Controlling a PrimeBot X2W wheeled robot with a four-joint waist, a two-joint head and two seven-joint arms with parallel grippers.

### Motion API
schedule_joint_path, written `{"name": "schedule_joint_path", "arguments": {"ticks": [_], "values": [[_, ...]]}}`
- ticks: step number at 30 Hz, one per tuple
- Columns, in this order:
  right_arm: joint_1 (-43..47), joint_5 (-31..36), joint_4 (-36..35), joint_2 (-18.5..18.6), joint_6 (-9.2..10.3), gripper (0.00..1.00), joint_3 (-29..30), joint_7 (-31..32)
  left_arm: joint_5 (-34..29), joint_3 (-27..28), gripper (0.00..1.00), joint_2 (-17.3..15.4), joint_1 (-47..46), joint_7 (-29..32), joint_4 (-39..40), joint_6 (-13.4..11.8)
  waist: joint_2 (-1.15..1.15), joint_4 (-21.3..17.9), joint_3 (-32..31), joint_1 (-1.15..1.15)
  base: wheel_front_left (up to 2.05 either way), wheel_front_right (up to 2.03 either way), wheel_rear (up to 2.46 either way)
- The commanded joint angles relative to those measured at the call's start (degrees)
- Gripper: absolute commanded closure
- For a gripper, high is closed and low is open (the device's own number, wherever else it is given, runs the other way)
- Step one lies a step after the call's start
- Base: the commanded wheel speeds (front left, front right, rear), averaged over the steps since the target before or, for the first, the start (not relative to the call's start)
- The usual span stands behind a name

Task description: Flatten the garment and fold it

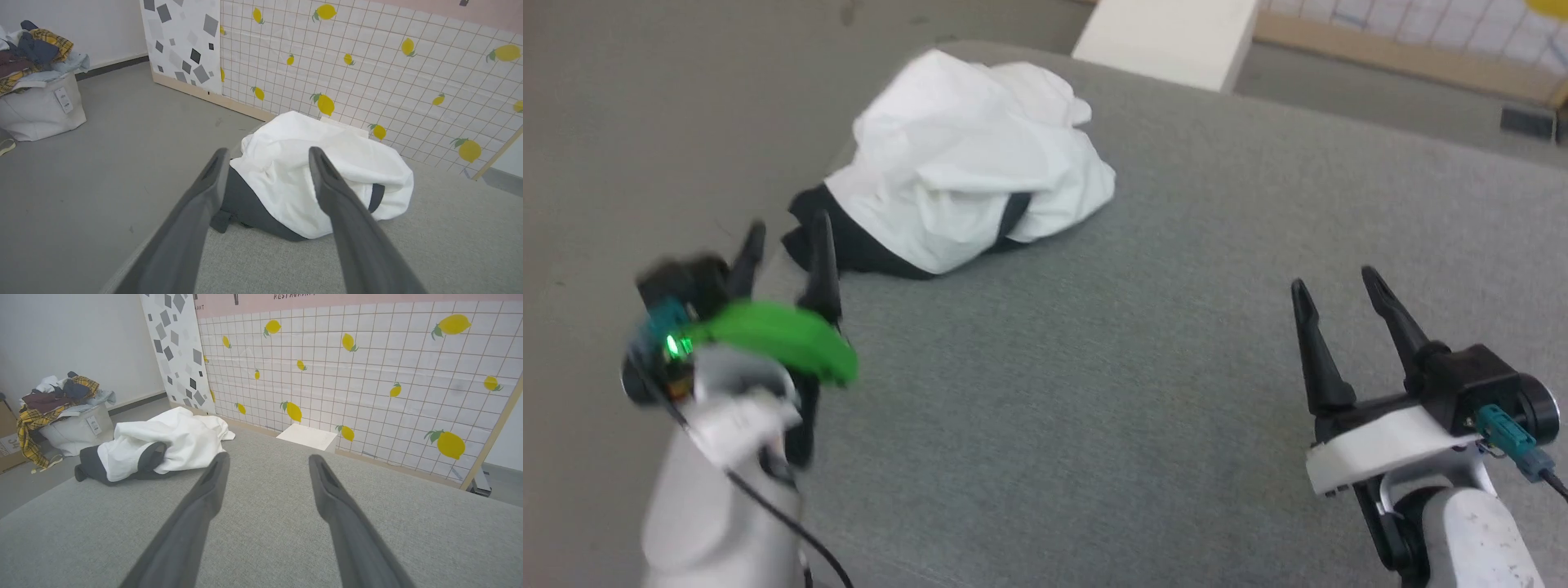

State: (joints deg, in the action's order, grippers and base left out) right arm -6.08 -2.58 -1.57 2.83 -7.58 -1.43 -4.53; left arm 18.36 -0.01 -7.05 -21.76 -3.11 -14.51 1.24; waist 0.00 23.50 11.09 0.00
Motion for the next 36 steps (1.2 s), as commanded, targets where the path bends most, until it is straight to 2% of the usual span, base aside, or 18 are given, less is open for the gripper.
{"name": "schedule_joint_path", "arguments": {"ticks": [1,7,12,16,22,28,29,30,31,32,34,36], "values": [[-1.33,0.43,-0.38,0.05,0.08,0.0,-0.36,-0.05,1.83,0.51,0.0,-0.87,-3.43,1.51,-1.39,0.56,0.0,-4.42,5.65,0.0,0.0,0.0,0.0],[-4.28,0.5,-0.16,0.05,0.08,0.0,-1.76,-0.98,8.01,3.38,0.0,-4.05,-15.21,9.81,-8.27,1.74,0.0,-9.28,12.0,0.0,0.0,0.0,0.0],[-7.33,-0.53,0.7,0.05,0.09,0.0,-3.56,-2.32,13.68,5.71,0.0,-7.4,-22.15,19.88,-13.28,2.03,0.0,-13.54,17.07,0.0,0.0,0.0,0.0],[-9.11,-1.4,1.45,0.05,0.09,0.0,-4.67,-3.33,15.18,5.51,0.0,-10.07,-24.34,28.55,-15.43,1.62,0.0,-16.28,19.64,0.0,0.0,0.0,0.0],[-10.63,-2.0,2.57,0.05,0.09,0.0,-4.49,-4.6,17.02,5.98,0.0,-12.13,-24.23,39.09,-17.02,-1.6,0.0,-18.62,21.97,0.0,0.0,0.0,0.0],[-10.81,-2.44,3.85,0.05,0.09,0.0,-4.01,-5.57,18.44,5.32,0.0,-12.41,-21.44,48.84,-17.9,-4.57,0.0,-19.12,21.92,0.0,0.0,0.0,0.0],[-10.8,-2.56,4.13,0.05,0.09,0.0,-3.93,-5.71,18.71,5.03,0.53,-12.27,-20.8,50.33,-17.51,-4.74,0.0,-19.01,21.52,0.0,0.0,0.0,0.0],[-10.79,-2.67,4.32,0.05,0.09,0.0,-3.86,-5.83,18.72,4.8,0.9,-12.3,-20.32,51.08,-17.03,-4.88,0.0,-18.88,21.14,0.0,0.0,0.0,0.0],[-10.78,-2.77,4.5,0.05,0.09,0.0,-3.82,-5.97,18.13,4.25,1.0,-12.84,-19.75,51.2,-16.15,-4.56,0.0,-18.73,20.63,0.0,0.0,0.0,0.0],[-10.76,-2.86,4.63,0.05,0.09,0.0,-3.76,-6.13,17.35,3.97,1.0,-13.42,-19.47,49.97,-15.17,-4.18,0.0,-18.55,20.07,0.0,0.0,0.0,0.0],[-10.74,-3.09,5.11,0.05,0.09,0.0,-3.58,-6.49,14.67,3.88,1.0,-14.68,-19.22,43.65,-12.63,-3.86,0.0,-18.15,18.58,0.0,0.0,0.0,0.0],[-10.48,-3.27,5.8,0.05,0.09,0.0,-3.39,-6.86,11.75,4.37,1.0,-15.45,-19.46,34.44,-10.93,-3.94,0.0,-17.66,16.28,0.0,0.0,0.0,0.0]]}}
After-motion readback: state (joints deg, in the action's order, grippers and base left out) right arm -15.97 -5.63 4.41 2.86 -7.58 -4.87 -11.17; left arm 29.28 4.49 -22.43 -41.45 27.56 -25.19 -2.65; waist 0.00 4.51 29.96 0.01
